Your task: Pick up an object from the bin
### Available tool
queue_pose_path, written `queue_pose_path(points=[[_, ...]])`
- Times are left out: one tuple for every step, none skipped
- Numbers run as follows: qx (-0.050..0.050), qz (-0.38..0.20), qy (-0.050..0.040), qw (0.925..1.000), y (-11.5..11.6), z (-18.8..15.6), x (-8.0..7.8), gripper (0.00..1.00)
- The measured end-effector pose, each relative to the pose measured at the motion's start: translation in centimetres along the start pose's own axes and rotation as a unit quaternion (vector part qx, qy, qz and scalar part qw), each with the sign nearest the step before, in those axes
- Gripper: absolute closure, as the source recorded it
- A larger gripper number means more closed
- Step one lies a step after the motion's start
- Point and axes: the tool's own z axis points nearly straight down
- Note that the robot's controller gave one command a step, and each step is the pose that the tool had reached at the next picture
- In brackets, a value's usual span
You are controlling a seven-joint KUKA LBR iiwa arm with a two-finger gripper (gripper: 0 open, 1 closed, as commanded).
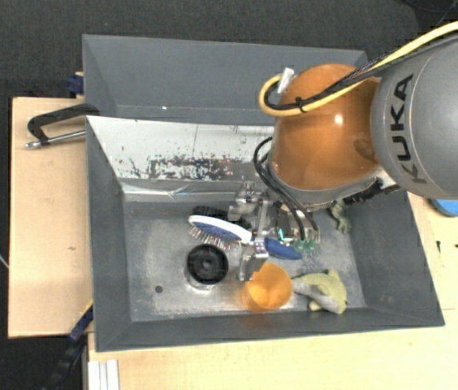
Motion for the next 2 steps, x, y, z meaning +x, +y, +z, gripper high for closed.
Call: queue_pose_path(points=[[-0.001, -0.083, -0.0074, 0.9965, 0.71, 15.49, -1.64, 0.0], [-0.002, -0.082, -0.0126, 0.9965, 0.77, 14.96, -1.9, 1.0]])
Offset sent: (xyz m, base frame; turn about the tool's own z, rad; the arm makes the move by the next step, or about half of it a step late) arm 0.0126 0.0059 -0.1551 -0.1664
